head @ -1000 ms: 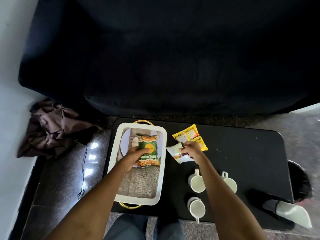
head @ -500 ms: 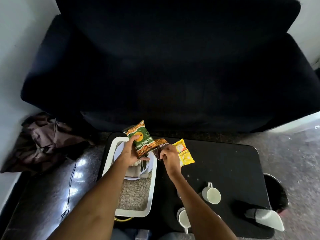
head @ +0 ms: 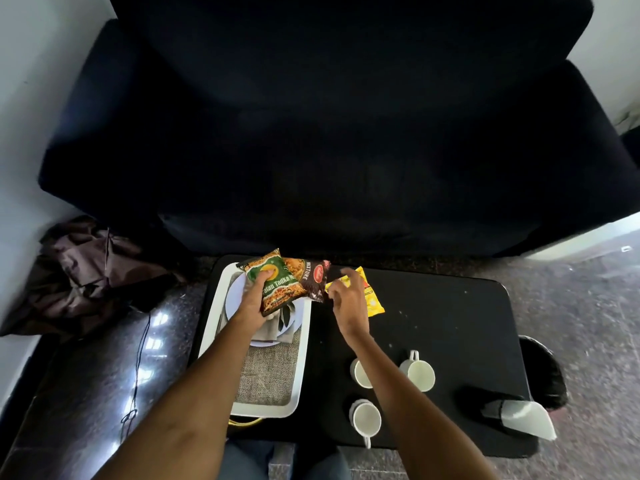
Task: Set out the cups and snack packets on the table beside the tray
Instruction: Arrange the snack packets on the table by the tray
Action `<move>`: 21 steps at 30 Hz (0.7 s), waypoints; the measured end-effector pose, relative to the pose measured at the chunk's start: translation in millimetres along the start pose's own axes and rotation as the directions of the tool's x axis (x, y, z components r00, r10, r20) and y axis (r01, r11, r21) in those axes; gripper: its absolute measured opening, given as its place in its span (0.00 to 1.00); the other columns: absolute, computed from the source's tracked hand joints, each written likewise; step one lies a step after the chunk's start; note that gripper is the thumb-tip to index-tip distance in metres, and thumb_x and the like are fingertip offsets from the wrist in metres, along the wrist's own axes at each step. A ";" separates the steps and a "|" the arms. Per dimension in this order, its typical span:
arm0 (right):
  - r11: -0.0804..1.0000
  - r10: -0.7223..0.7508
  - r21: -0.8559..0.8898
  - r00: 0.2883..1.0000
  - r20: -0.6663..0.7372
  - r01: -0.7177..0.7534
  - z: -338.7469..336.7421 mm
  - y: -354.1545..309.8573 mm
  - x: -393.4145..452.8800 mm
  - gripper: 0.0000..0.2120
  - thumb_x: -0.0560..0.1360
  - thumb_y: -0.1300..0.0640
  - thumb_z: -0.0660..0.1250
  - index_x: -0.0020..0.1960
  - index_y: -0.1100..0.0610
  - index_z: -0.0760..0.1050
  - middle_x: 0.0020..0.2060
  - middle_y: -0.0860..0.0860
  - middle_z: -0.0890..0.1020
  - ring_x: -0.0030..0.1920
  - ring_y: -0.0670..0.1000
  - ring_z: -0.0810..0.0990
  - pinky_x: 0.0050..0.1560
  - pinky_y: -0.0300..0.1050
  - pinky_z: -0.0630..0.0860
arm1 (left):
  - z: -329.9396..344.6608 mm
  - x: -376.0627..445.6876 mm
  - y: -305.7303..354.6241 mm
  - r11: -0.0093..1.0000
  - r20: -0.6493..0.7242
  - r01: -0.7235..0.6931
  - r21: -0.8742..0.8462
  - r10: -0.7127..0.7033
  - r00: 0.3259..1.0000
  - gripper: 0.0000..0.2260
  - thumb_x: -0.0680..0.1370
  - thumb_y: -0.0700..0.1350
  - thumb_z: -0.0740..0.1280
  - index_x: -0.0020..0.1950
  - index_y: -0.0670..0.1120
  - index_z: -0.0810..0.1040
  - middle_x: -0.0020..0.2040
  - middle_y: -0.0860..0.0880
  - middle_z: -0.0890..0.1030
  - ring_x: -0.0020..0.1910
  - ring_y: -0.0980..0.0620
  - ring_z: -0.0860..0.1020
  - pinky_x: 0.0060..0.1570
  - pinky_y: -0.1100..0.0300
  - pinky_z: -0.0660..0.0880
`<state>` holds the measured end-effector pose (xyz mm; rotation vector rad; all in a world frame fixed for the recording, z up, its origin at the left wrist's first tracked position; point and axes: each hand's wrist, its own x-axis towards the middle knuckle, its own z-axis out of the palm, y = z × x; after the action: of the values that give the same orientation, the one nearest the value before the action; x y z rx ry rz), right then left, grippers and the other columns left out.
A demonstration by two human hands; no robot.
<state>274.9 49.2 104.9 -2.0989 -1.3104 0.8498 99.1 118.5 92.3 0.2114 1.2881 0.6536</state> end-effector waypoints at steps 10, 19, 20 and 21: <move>0.303 0.361 0.734 0.786 0.502 -0.608 32.5 -27.6 -6.8 0.27 0.75 0.46 0.66 0.66 0.64 0.70 0.62 0.61 0.78 0.62 0.58 0.77 0.62 0.53 0.76 | 12.7 -18.8 -7.8 0.998 0.088 -0.017 0.064 0.011 0.996 0.10 0.77 0.46 0.65 0.56 0.44 0.75 0.52 0.42 0.79 0.50 0.46 0.79 0.47 0.54 0.78; 0.289 0.484 0.819 0.814 0.323 -0.496 0.5 -18.7 23.2 0.16 0.72 0.57 0.72 0.55 0.57 0.70 0.46 0.55 0.80 0.46 0.53 0.81 0.40 0.44 0.78 | -22.0 -30.5 2.7 0.925 0.234 0.087 0.370 -0.184 0.955 0.47 0.39 0.55 0.84 0.55 0.42 0.75 0.50 0.43 0.79 0.51 0.44 0.78 0.63 0.41 0.71; 0.351 0.466 0.793 0.828 0.313 -0.497 -4.1 -16.6 25.4 0.14 0.71 0.56 0.73 0.53 0.58 0.73 0.45 0.54 0.81 0.43 0.51 0.82 0.37 0.41 0.78 | -24.3 -30.2 6.9 0.910 0.254 0.066 0.410 -0.184 0.950 0.49 0.40 0.58 0.83 0.57 0.42 0.74 0.50 0.43 0.79 0.51 0.46 0.79 0.64 0.41 0.70; 0.414 0.446 0.759 0.839 0.312 -0.502 -6.5 -14.3 27.7 0.13 0.70 0.55 0.74 0.51 0.58 0.75 0.44 0.54 0.82 0.40 0.49 0.82 0.35 0.40 0.77 | -25.6 -30.9 10.7 0.897 0.274 0.044 0.439 -0.180 0.945 0.50 0.40 0.59 0.83 0.59 0.42 0.74 0.49 0.44 0.79 0.47 0.48 0.80 0.65 0.43 0.69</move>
<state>280.6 79.5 112.8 -1.6101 -0.1252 1.4289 67.6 104.6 115.5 0.5746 1.1149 0.2137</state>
